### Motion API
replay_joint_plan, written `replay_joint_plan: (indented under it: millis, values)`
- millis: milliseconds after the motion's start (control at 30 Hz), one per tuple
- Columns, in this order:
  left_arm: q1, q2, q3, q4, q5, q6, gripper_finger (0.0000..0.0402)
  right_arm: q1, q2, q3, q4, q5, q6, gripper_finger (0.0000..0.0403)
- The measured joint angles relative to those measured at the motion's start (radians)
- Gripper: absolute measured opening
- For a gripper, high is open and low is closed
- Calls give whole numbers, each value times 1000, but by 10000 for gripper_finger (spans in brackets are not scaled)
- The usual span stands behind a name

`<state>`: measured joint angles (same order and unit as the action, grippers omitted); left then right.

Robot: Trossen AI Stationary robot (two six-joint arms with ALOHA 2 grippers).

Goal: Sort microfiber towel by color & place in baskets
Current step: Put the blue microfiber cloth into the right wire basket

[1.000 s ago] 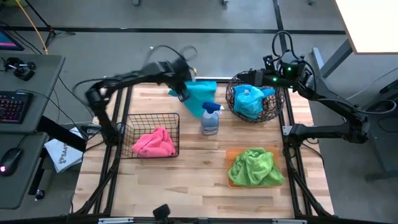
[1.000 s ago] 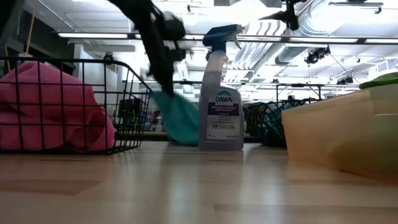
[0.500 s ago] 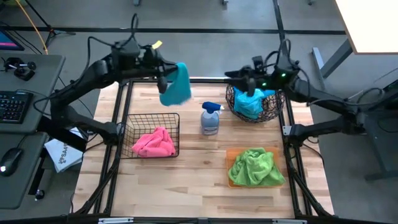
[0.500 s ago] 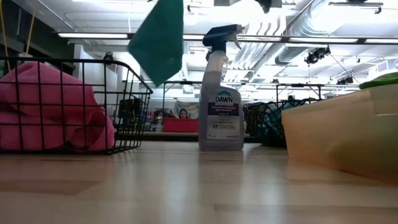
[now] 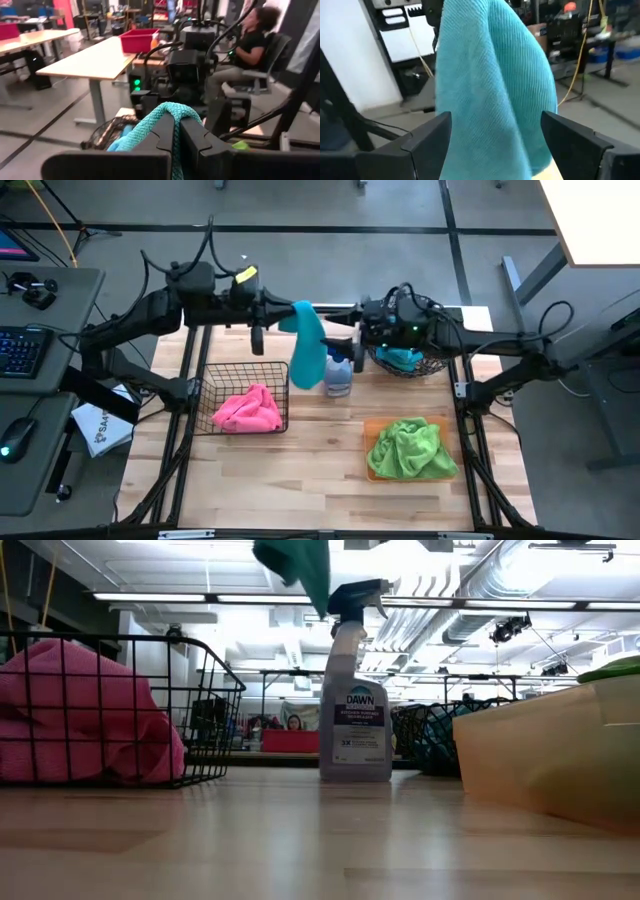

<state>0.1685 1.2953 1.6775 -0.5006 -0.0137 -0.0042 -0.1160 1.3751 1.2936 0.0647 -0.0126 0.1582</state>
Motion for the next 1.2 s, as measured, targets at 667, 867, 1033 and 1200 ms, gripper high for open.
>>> replay_joint_plan:
  millis: [667, 867, 1033, 1200]
  values:
    - [-65, 1, 0, 31, -140, -30, 17, 127, 227, 382, -345, 83, -141, 24]
    - [-64, -28, 0, -121, -165, -106, 93, 130, 121, 382, -531, 152, -133, 6]
    - [-64, -79, 0, -364, -200, -192, 169, 167, -29, 382, -721, 246, -73, 3]
    - [-70, -133, -24, -451, -204, -256, 212, 275, -138, 381, -911, 331, 76, 2]
